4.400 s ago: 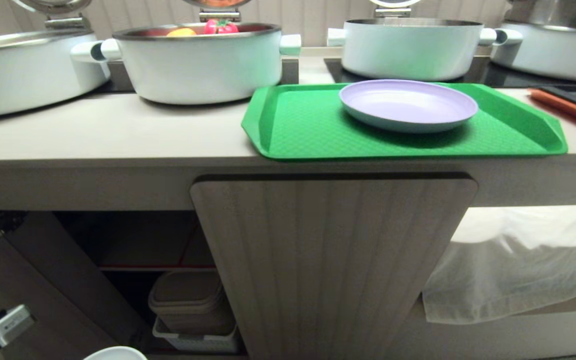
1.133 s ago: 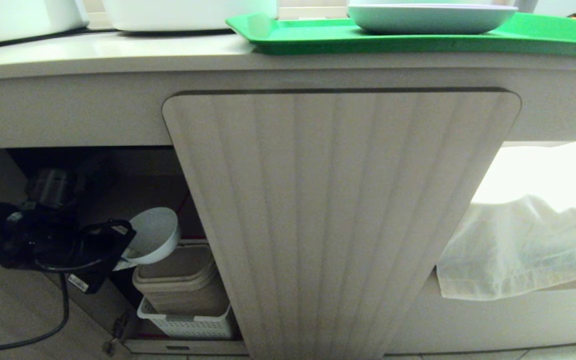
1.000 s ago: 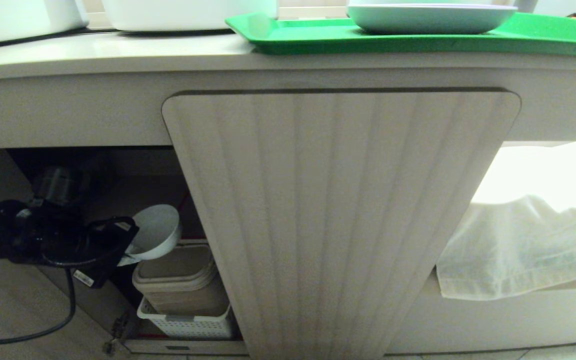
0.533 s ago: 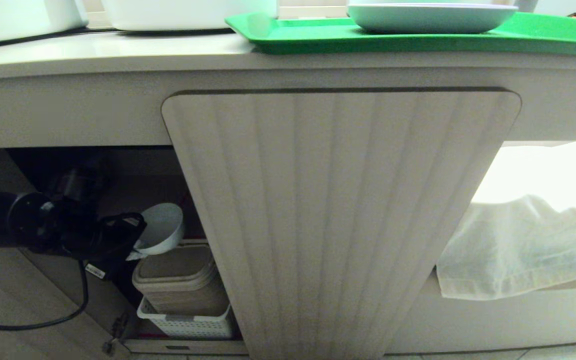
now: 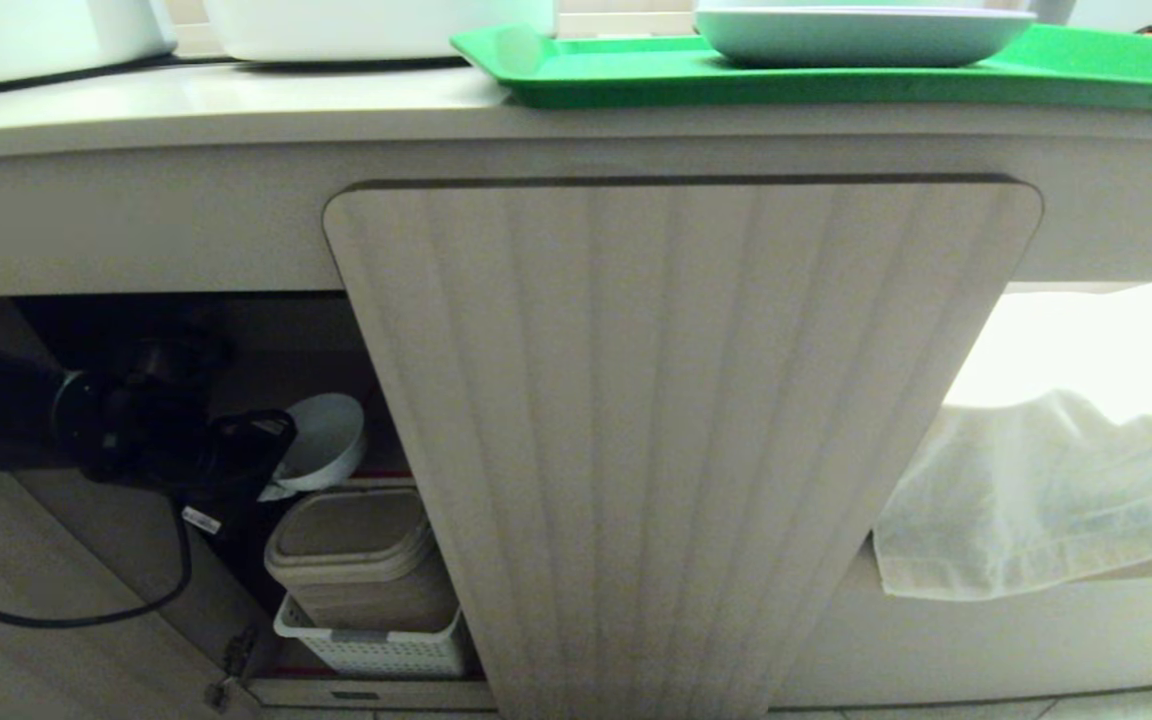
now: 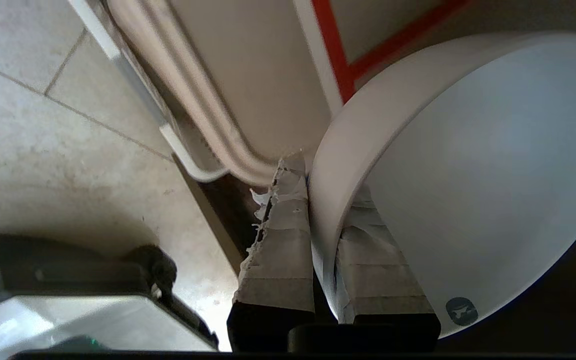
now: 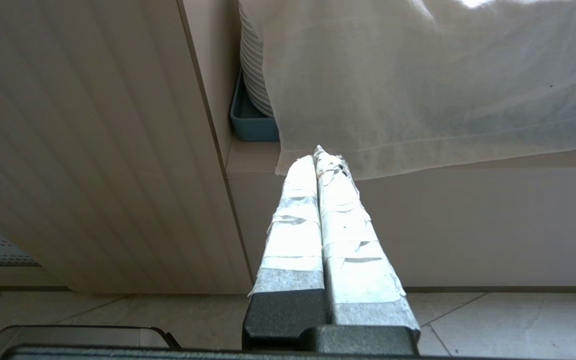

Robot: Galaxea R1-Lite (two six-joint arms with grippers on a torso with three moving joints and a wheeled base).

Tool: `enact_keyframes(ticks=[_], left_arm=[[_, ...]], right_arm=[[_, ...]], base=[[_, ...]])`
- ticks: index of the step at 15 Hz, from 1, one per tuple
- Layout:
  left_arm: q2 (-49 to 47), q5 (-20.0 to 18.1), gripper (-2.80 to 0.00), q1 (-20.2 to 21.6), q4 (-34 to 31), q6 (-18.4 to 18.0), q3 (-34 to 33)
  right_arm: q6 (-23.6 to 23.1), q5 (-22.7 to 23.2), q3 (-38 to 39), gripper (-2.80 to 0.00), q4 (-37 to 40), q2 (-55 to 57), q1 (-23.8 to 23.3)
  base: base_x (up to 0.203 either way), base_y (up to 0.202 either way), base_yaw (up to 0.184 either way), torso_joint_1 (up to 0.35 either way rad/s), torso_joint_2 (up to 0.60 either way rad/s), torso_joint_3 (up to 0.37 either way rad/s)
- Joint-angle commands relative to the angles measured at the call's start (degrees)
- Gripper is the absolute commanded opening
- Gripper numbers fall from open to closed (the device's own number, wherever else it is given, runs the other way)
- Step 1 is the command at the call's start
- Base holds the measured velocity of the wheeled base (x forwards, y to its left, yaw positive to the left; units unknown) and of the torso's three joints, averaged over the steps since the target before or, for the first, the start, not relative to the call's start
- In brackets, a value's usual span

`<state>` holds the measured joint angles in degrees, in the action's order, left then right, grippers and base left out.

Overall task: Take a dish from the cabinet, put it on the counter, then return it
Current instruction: Put it back into the cabinet

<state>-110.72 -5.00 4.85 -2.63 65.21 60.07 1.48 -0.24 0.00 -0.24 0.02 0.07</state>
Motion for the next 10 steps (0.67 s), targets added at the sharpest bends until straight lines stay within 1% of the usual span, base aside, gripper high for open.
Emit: enact_keyframes(ticks=[1, 10], left_arm=[[-1.4, 0.4, -2.80, 0.1, 0.0, 0.4, 1.4], [-3.9, 1.2, -2.80, 0.3, -0.2, 0.2, 5.9]], right_arm=[[0.0, 0.0, -0.1, -2.80, 0.0, 0.1, 0.0], [0.0, 0.0, 0.0, -2.80, 0.0, 0.1, 0.0]], base=[[0.000, 0.000, 0.000, 0.000, 0.00, 0.000], [0.000, 0.000, 0.000, 0.000, 0.00, 0.000]])
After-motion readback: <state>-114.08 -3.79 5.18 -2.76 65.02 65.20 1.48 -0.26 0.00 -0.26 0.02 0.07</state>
